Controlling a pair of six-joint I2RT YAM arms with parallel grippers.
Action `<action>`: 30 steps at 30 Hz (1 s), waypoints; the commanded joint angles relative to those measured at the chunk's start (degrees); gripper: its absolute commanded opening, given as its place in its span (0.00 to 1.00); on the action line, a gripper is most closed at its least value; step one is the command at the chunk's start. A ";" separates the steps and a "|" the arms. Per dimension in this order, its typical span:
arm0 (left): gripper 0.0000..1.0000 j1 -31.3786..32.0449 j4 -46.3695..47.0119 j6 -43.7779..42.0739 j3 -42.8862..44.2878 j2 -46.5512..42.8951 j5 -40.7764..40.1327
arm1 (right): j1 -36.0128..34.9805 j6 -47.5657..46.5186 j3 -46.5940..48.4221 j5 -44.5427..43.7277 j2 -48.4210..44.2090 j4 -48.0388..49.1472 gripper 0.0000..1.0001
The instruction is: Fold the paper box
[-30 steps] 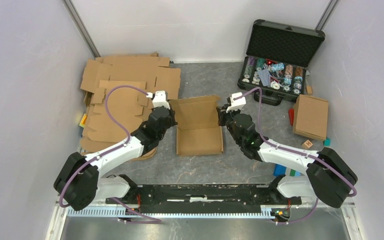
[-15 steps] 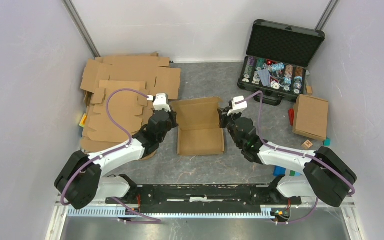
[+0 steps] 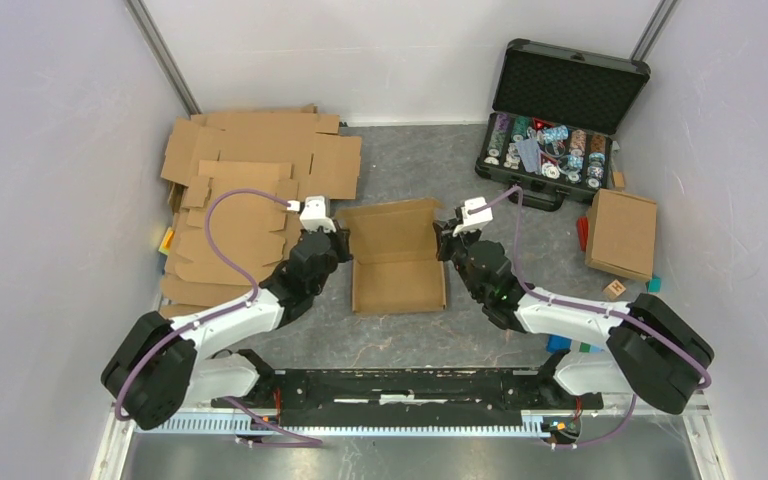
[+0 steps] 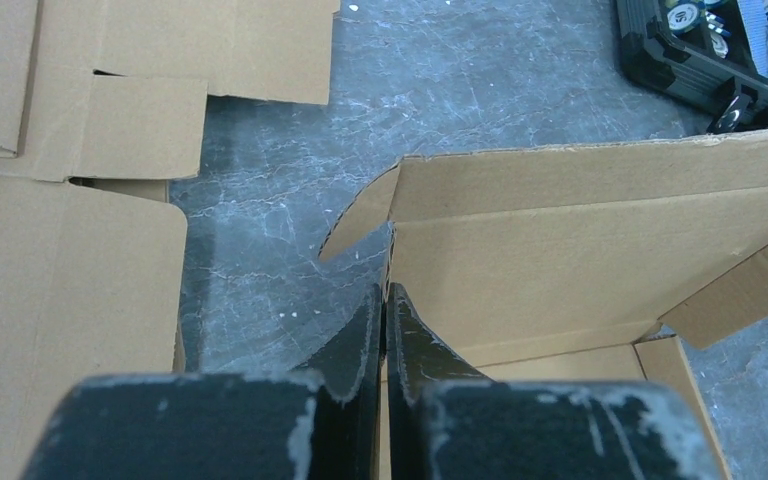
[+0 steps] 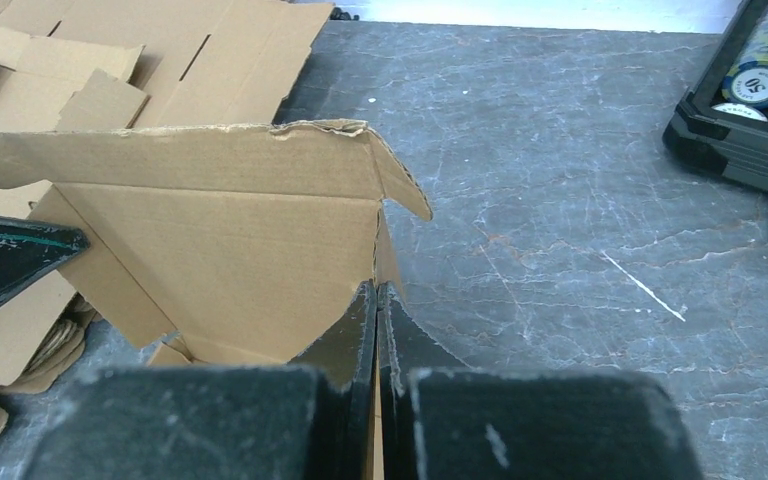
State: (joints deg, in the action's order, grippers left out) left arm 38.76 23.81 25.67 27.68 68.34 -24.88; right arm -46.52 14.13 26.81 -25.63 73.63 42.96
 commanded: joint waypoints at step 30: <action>0.02 5.80 5.70 4.79 -11.77 -7.82 -1.07 | -6.08 2.17 -8.78 -5.21 -7.18 -3.97 0.00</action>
State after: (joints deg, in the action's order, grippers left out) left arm 44.21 29.87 28.03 17.15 62.41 -25.36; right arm -52.14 15.70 18.37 -30.83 67.55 39.64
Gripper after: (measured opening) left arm 0.043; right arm 0.006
